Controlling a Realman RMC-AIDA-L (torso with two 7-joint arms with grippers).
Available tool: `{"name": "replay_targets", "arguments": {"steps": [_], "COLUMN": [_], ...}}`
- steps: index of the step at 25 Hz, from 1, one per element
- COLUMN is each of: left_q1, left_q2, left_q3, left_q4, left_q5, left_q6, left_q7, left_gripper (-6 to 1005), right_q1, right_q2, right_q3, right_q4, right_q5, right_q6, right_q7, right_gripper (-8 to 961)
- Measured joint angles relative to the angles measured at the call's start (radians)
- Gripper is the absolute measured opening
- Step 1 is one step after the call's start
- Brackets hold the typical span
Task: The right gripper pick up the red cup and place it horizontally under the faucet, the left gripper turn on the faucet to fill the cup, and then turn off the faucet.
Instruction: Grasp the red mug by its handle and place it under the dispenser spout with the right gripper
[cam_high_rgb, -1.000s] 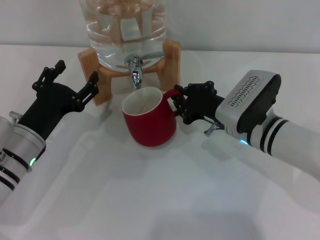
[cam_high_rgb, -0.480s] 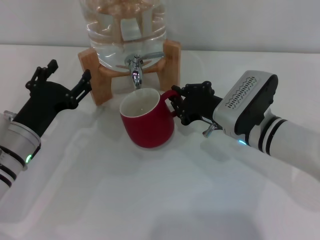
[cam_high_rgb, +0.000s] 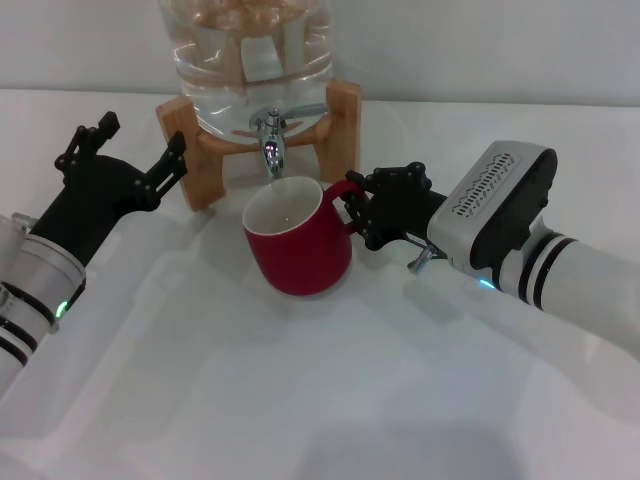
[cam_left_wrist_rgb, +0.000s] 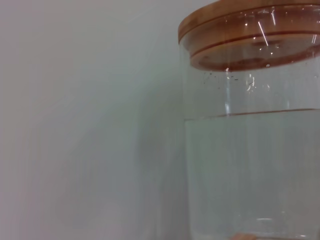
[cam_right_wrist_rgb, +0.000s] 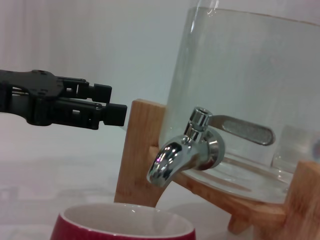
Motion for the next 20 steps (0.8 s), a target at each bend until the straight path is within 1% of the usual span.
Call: {"name": "replay_targets", "arguments": {"steps": [9,15,20], "left_q1": [-0.013,-0.020,-0.023], "left_q2": [-0.001,-0.003,-0.003], "left_q3": [0.002,0.004,0.005], "left_q4": [-0.004,-0.005,-0.007], "left_q5": [0.000,0.000,0.000], "left_q6": [0.000,0.000,0.000], "left_q7": [0.001,0.000,0.000], "left_gripper": [875,875,875], "right_q1": [-0.001,0.000,-0.001], "right_q2": [0.000,0.000,0.000], "right_q3": [0.000,-0.027,-0.028], "right_q4": [-0.009,-0.009,-0.004], "right_q5": [0.000,-0.003,-0.003], "right_q6": [0.001,0.001,0.001], "right_q7": [0.000,0.002,0.002], "right_gripper": [123,119,115]}}
